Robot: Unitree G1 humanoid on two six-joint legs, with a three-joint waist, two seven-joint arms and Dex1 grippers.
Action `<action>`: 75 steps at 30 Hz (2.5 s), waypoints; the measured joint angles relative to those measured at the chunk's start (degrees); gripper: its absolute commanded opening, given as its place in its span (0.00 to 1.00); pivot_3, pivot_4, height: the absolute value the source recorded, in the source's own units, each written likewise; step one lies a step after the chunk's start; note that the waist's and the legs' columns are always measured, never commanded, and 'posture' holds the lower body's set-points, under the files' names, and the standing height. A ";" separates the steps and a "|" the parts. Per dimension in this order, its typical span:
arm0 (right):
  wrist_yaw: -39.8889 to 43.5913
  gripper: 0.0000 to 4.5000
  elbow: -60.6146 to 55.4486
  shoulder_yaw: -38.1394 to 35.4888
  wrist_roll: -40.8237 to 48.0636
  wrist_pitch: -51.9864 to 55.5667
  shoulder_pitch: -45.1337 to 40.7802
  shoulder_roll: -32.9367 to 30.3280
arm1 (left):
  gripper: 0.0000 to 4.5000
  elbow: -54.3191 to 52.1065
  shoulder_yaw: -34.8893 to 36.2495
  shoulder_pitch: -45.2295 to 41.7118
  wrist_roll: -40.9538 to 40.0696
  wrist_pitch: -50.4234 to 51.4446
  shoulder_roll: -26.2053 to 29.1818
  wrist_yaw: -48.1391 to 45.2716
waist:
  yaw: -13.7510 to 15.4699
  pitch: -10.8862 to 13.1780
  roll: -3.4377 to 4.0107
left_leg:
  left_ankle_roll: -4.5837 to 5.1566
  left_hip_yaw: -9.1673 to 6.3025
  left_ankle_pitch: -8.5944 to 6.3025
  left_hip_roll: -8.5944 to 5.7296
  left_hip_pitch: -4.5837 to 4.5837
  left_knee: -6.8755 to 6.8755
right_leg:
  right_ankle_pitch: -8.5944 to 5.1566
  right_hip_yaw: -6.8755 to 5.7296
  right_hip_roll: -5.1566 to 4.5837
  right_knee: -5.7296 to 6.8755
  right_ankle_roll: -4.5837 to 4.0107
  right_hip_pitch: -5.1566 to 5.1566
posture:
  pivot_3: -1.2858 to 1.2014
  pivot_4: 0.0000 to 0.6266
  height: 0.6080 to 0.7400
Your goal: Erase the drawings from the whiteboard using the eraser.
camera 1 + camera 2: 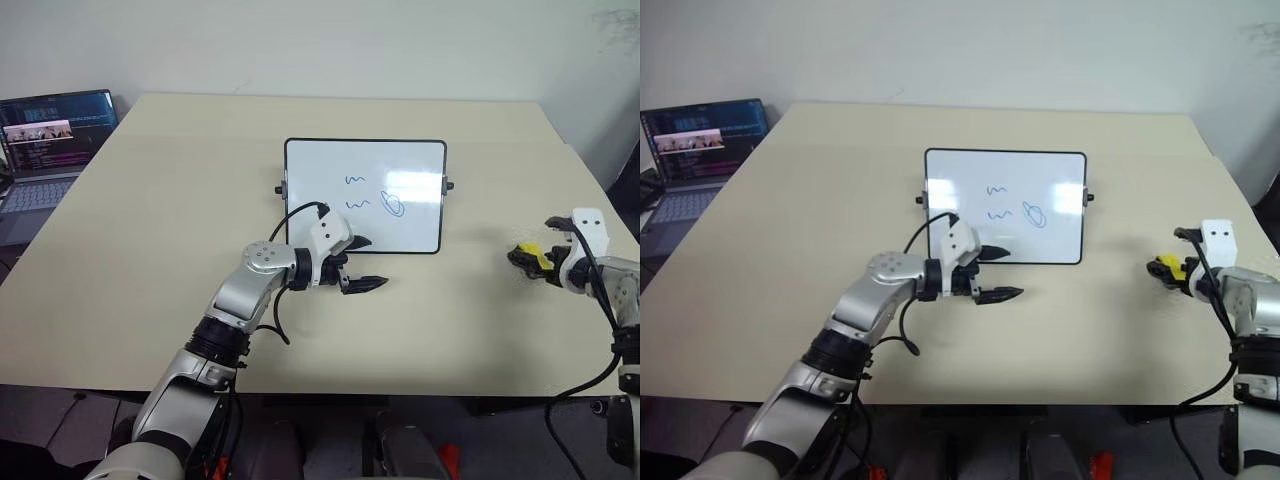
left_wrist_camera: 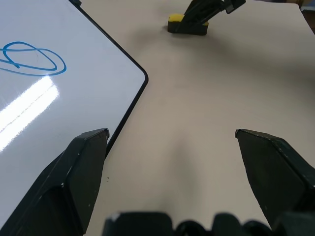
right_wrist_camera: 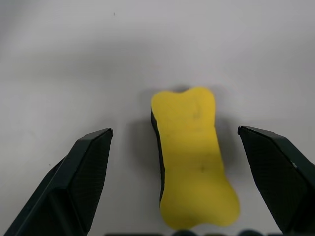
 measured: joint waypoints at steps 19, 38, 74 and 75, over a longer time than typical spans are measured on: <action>-1.07 0.96 1.88 -0.04 -0.06 -6.04 0.07 1.17 | 1.00 -0.71 0.94 0.44 -0.01 0.87 0.75 0.11 | 0.00 0.00 0.00 | 0.00 0.00 0.00 0.00 0.00 0.01 | 0.00 0.00 0.00 0.00 0.00 0.00 | 0.52 0.24 1.00; -1.12 0.96 2.06 -0.11 -0.12 -7.24 1.03 1.16 | 1.00 -1.08 1.00 0.72 -0.11 1.03 0.68 0.07 | 0.01 0.00 0.00 | 0.00 -0.01 0.00 0.00 0.00 0.00 | 0.00 -0.01 0.00 0.00 0.00 0.00 | 0.52 0.24 1.00; -0.98 0.96 1.74 -1.03 -0.07 -9.80 2.22 1.44 | 1.00 -1.70 1.02 0.48 -0.62 1.15 0.42 -0.11 | 0.01 -0.01 0.01 | 0.00 0.00 0.00 0.00 0.00 0.01 | 0.00 0.00 0.00 0.01 0.00 0.01 | 0.52 0.24 1.00; -0.95 0.96 1.74 -1.02 -0.06 -9.46 2.23 1.34 | 1.00 -1.72 1.02 0.48 -0.64 1.19 0.42 -0.11 | 0.01 -0.01 0.01 | 0.00 -0.01 0.00 0.00 0.00 0.01 | 0.00 0.00 0.00 0.01 0.00 0.01 | 0.52 0.24 1.00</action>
